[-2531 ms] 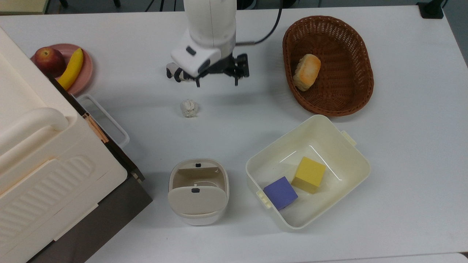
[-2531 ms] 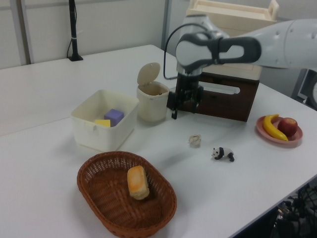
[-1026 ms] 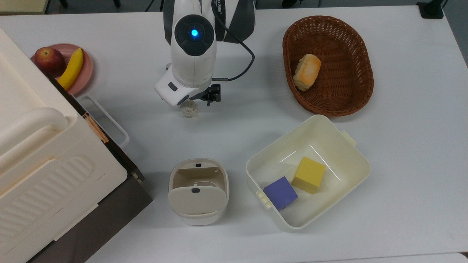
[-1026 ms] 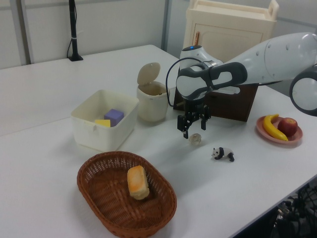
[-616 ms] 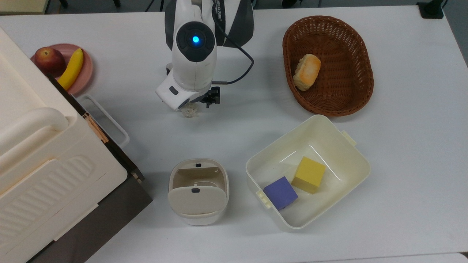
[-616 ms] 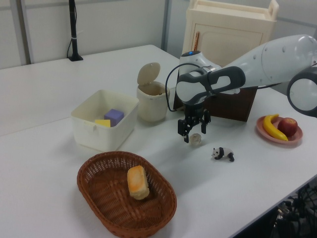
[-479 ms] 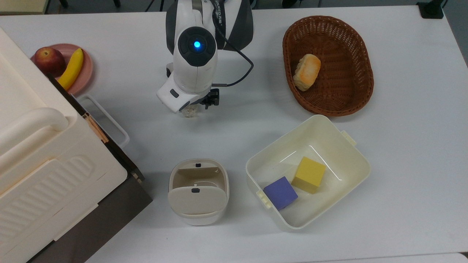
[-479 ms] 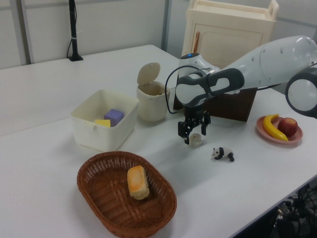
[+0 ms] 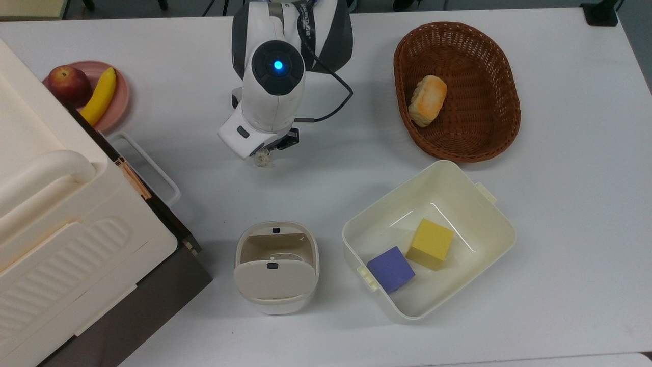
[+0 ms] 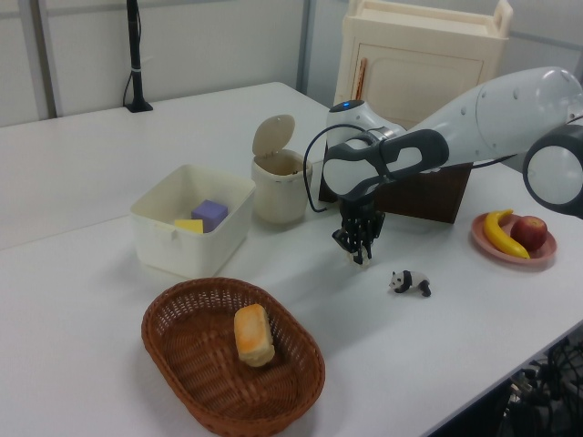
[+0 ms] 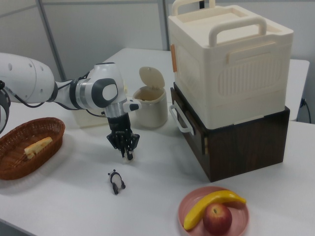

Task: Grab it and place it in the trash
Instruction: 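Carry the paper ball over the small white trash bin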

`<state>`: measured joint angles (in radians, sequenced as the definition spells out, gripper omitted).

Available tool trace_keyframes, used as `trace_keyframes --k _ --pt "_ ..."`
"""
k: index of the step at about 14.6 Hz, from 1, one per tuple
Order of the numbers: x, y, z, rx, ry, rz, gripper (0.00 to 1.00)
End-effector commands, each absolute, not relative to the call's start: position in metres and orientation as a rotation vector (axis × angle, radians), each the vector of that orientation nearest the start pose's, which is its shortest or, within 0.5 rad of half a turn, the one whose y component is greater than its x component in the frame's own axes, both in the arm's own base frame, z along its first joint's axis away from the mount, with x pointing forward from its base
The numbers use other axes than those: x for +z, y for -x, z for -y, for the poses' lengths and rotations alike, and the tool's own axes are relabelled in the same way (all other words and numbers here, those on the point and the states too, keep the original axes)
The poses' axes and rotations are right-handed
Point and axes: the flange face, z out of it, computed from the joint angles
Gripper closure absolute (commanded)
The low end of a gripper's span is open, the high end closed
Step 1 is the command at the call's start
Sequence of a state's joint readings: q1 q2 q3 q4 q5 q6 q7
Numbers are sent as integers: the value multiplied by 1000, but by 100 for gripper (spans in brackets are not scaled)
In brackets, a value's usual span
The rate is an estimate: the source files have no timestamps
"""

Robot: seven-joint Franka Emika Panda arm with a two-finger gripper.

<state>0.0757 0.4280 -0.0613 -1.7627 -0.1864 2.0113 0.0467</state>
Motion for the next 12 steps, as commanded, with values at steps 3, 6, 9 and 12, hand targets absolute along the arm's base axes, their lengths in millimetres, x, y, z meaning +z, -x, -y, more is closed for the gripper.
trace_keyframes --k 3,6,9,12 --pt "333 -645 -7 160 3353 -50 84" --pt "368 -660 -16 27 3352 -136 84" --pt "420 -681 -24 -187 3363 -248 84" --pt "450 -691 -36 -301 3345 -217 84"
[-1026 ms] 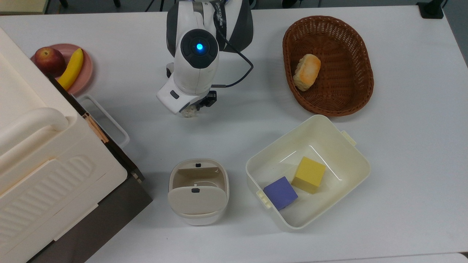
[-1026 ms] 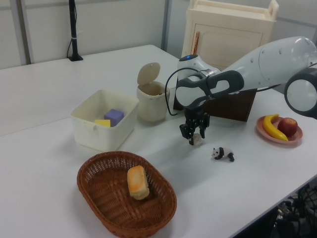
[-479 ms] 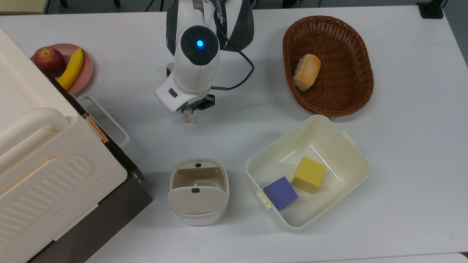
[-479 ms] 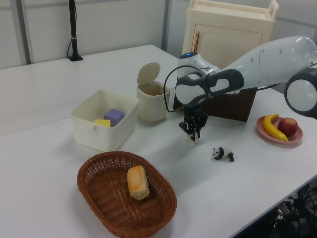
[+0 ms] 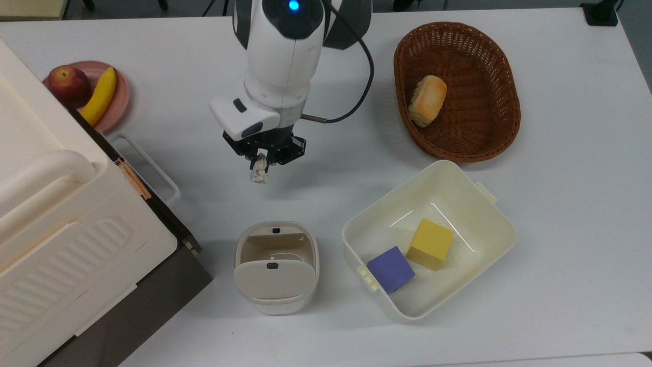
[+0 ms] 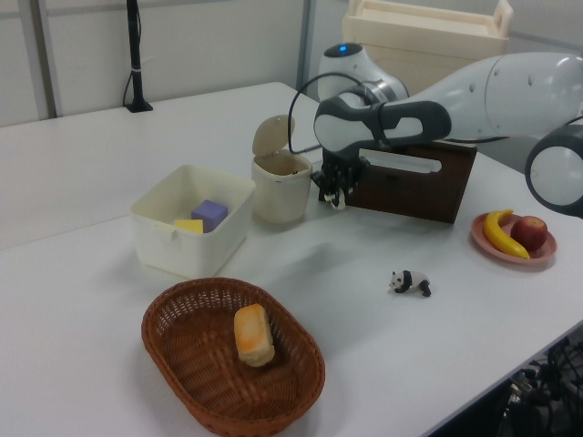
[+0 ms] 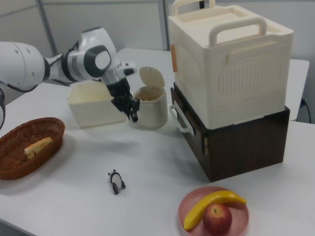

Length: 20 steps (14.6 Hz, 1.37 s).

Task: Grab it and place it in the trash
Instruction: 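Carry the paper ball over the small white trash bin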

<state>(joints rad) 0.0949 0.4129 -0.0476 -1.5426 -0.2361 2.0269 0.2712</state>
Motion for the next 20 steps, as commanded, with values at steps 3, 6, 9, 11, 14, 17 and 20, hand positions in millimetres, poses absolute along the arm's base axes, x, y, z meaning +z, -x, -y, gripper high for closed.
trace_keyframes --k 3,6,9,11,14,17,20 --pt "469 -702 -53 -487 3305 -164 84" --pt "479 -711 -57 -661 3249 -127 84" --pt "486 -718 -58 -800 3200 -100 83" --pt "488 -727 -58 -878 3183 -84 83" --pt "476 -742 -51 -901 3193 -84 82" --pt "464 -753 -46 -1000 3165 -58 82" --pt "440 -758 -47 -986 3192 -16 80"
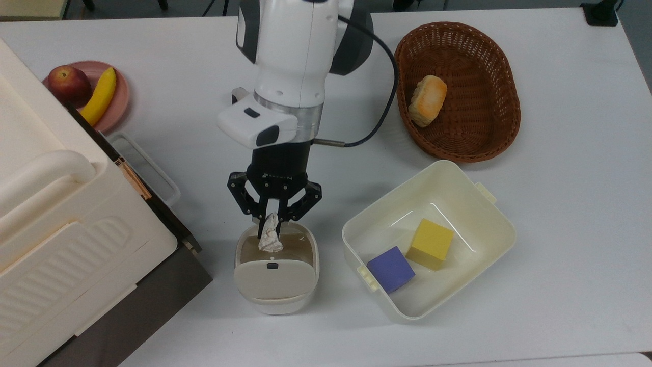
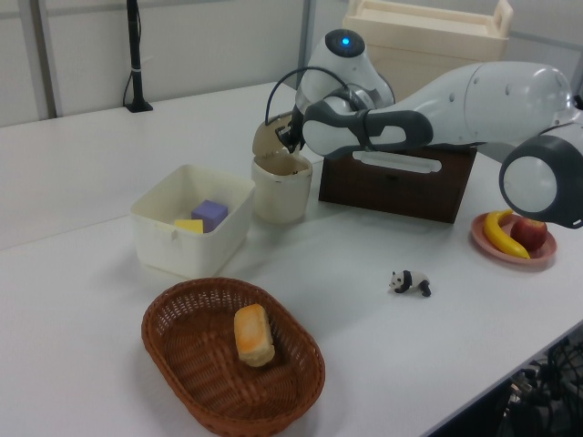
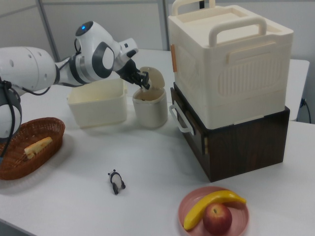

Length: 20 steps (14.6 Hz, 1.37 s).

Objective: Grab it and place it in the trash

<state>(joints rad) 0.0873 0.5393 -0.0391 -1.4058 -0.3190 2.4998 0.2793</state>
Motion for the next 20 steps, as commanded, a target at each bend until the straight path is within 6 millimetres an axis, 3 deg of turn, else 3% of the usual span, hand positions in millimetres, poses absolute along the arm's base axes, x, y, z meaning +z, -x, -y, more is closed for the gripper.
trace_keyframes --k 1,2,4,7,11,13,14,17,20 --pt "435 -758 -47 -977 3202 -6 77" --pt "429 -759 -47 -969 3212 6 66" --pt "425 -759 -47 -961 3219 12 20" --pt "427 -759 -47 -965 3221 16 12" --pt "433 -758 -48 -976 3213 10 12" --pt "447 -754 -44 -988 3195 -20 12" --pt "452 -749 -37 -982 3192 -35 12" --pt "471 -722 -48 -897 3192 -33 10" --pt "509 -696 -55 -742 3219 -93 7"
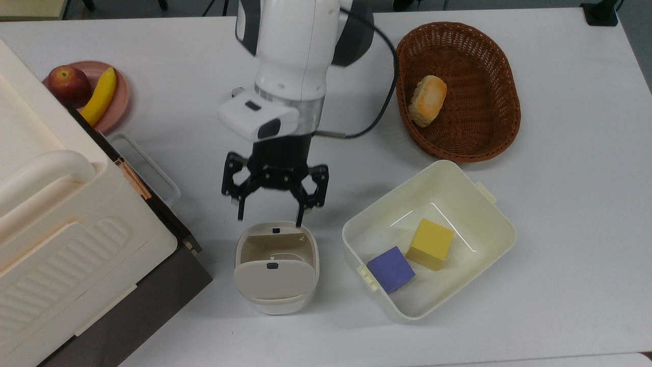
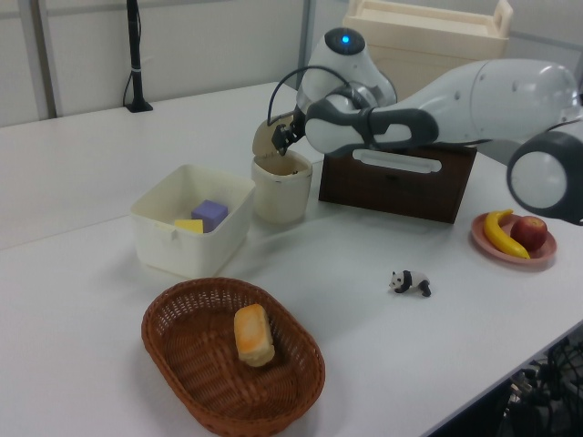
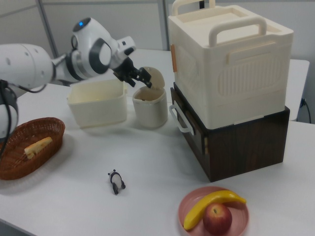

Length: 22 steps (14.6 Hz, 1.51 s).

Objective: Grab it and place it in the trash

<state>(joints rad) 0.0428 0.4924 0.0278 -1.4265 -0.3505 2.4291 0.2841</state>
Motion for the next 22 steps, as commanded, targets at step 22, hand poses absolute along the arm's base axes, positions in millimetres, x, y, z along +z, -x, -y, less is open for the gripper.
trace_keyframes --k 22 --pt "604 -555 -17 -107 3171 -18 0"
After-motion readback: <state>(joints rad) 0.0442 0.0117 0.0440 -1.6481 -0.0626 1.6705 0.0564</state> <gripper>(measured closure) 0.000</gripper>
